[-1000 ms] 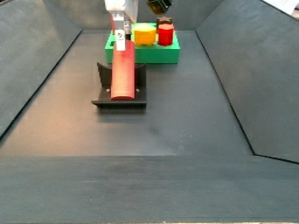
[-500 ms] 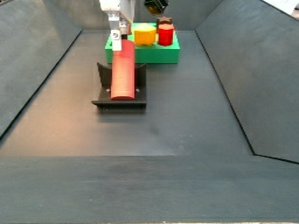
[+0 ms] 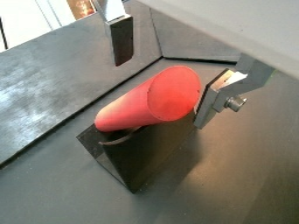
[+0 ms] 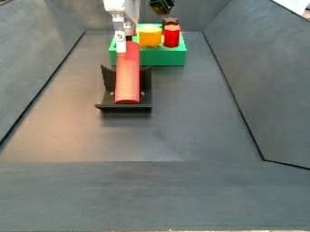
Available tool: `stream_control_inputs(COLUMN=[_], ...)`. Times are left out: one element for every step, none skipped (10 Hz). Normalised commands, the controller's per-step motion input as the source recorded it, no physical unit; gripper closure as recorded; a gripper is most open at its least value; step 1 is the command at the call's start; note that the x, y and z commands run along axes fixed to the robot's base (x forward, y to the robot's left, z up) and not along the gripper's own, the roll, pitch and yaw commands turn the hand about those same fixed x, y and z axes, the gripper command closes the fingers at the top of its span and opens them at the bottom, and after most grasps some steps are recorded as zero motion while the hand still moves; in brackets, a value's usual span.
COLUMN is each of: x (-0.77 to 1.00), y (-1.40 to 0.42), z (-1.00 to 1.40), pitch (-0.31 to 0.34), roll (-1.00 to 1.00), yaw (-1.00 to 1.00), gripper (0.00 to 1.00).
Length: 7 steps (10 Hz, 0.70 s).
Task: Pick up the oval object. Move up. Place the oval object on the fixture. Regrasp the oval object. Move to above the board. Insert the oval object.
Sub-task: Regrasp the oval object.
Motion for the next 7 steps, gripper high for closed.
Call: stream_control_inputs(x=[0.08,0.08,0.08,0.08,0.08,0.08,0.08], y=[-0.01,-0.01,-0.01,-0.01,-0.01,-0.01,-0.01], z=[0.01,0.01,0.01,0.01,0.01,0.01,0.01], pitch=[0.214,0.213,0.213,0.213,0.213,0.213,0.213], roll=[-0.02,-0.02,-0.02,-0.02,-0.02,-0.02,-0.02], yaw=[0.04,0.04,0.04,0.04,0.04,0.04,0.04], gripper=[0.0,0.0,0.0,0.0,0.0,0.0,0.0])
